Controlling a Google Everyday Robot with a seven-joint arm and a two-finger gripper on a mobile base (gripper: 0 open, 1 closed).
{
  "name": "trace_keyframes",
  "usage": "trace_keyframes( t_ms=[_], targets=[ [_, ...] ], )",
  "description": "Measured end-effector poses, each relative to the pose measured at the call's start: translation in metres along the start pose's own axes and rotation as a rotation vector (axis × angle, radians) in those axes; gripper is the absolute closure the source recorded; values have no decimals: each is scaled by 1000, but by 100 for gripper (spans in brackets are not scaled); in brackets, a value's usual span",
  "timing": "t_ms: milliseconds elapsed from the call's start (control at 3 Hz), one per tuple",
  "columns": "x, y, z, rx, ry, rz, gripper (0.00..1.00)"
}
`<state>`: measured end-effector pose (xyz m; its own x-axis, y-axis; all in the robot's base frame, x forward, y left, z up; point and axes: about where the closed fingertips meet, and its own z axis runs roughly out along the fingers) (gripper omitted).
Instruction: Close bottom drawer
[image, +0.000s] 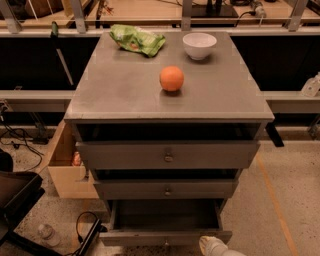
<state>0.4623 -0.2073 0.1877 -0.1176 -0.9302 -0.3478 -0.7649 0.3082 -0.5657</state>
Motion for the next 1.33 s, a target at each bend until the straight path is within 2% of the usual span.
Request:
trace_keyframes(
  t_ms=[667,1000,1333],
  targets=[
    [-5,6,1,-9,-10,-4,100],
    [-22,5,10,-21,-49,-22,100],
    [-22,6,9,-21,-49,-22,100]
  ],
)
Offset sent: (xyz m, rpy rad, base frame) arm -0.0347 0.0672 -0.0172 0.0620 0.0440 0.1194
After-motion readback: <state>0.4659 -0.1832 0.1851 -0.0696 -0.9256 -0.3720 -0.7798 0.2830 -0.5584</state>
